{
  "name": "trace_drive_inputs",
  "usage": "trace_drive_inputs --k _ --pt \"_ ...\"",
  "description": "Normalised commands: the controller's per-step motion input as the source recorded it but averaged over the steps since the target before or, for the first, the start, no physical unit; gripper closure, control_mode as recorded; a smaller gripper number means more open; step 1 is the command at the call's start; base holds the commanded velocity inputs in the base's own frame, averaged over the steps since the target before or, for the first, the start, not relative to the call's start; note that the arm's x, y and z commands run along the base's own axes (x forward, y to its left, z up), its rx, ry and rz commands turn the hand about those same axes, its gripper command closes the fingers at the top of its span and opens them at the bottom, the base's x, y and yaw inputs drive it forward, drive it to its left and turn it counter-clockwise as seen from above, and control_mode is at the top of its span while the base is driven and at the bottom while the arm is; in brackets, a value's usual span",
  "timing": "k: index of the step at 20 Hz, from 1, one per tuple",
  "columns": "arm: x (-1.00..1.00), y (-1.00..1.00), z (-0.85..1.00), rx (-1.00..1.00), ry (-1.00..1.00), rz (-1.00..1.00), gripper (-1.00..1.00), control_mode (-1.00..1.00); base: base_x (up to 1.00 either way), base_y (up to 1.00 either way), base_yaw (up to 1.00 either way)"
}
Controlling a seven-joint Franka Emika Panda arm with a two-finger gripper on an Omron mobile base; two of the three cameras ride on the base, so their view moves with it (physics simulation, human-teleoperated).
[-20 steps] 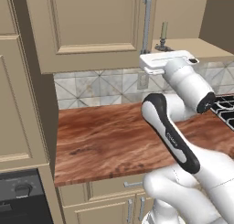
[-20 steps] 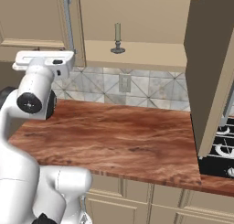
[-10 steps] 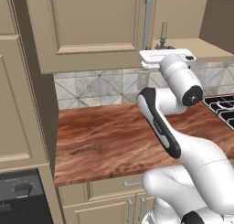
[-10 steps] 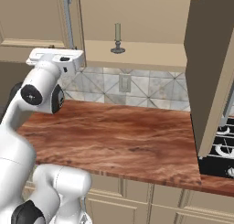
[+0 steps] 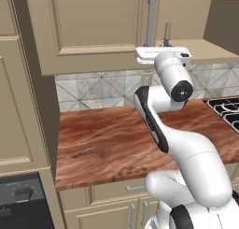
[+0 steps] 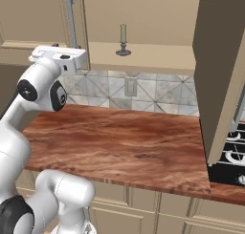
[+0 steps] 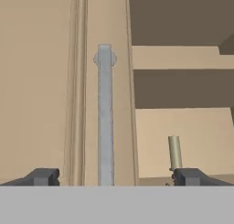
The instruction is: Get the candle and the liquor from the cabinet and move them to the dining counter.
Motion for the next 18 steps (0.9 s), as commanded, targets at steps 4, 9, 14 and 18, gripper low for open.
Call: trace_drive_inputs --k 4,9,14,18 --pt "0.12 0.02 0.00 0.00 0.00 0.00 -1.00 -1.00 0.00 0.00 0.00" --pt "0.20 0.00 0.00 0.00 0.00 0.00 -1.00 -1.00 0.00 0.00 0.00" --pt "0.31 0.00 0.00 0.00 0.00 0.00 -1.00 -1.00 0.00 0.00 0.00" --pt "0.34 0.00 0.00 0.00 0.00 0.00 -1.00 -1.00 0.00 0.00 0.00"
